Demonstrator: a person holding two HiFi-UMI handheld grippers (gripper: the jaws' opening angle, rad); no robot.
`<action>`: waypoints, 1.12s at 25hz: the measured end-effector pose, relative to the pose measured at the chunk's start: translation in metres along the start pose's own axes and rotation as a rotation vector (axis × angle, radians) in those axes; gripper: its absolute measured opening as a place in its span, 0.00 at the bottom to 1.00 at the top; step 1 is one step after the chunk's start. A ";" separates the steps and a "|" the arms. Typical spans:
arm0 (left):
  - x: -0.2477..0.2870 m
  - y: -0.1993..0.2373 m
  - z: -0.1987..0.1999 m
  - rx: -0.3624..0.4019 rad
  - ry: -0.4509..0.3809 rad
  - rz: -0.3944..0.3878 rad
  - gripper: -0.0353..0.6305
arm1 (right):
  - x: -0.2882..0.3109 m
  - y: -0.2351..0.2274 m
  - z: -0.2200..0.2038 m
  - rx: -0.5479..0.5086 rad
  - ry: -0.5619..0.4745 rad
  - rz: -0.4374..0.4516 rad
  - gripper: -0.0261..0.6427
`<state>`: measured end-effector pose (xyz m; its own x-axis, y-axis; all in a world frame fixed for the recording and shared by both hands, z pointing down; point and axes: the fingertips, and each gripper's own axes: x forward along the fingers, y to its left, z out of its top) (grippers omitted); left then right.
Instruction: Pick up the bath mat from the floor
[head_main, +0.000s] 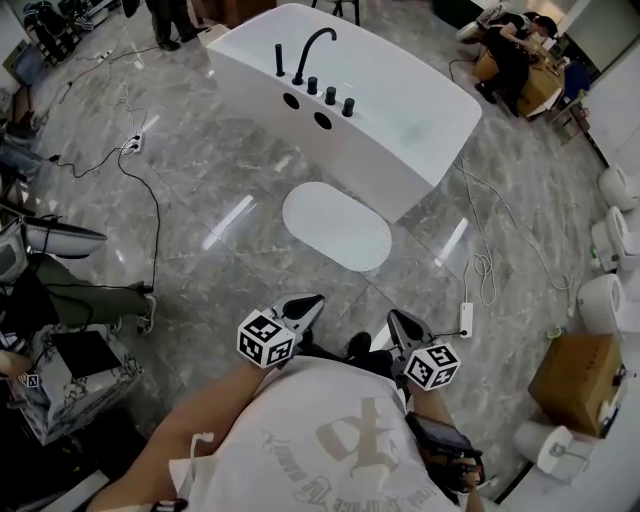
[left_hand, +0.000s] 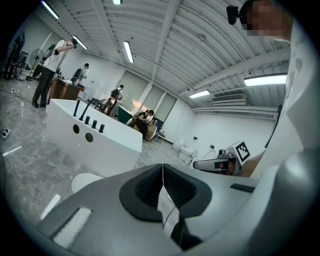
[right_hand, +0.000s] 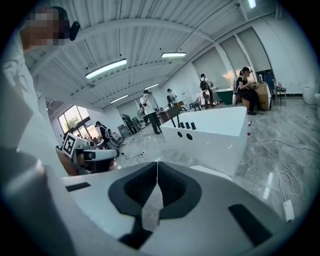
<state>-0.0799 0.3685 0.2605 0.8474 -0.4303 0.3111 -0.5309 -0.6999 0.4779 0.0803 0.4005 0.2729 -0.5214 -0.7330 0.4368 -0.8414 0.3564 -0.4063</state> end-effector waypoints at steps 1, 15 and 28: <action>-0.002 0.001 -0.001 -0.003 0.001 0.002 0.06 | 0.001 0.000 -0.001 0.005 0.003 -0.006 0.05; -0.035 0.032 0.010 -0.021 -0.058 0.058 0.06 | 0.030 0.021 0.011 -0.006 -0.008 0.010 0.05; -0.061 0.072 0.007 -0.091 -0.105 0.165 0.06 | 0.072 0.031 0.014 -0.035 0.076 0.088 0.05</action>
<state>-0.1693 0.3400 0.2698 0.7427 -0.5955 0.3063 -0.6576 -0.5623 0.5014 0.0183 0.3506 0.2804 -0.6017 -0.6527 0.4604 -0.7956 0.4383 -0.4183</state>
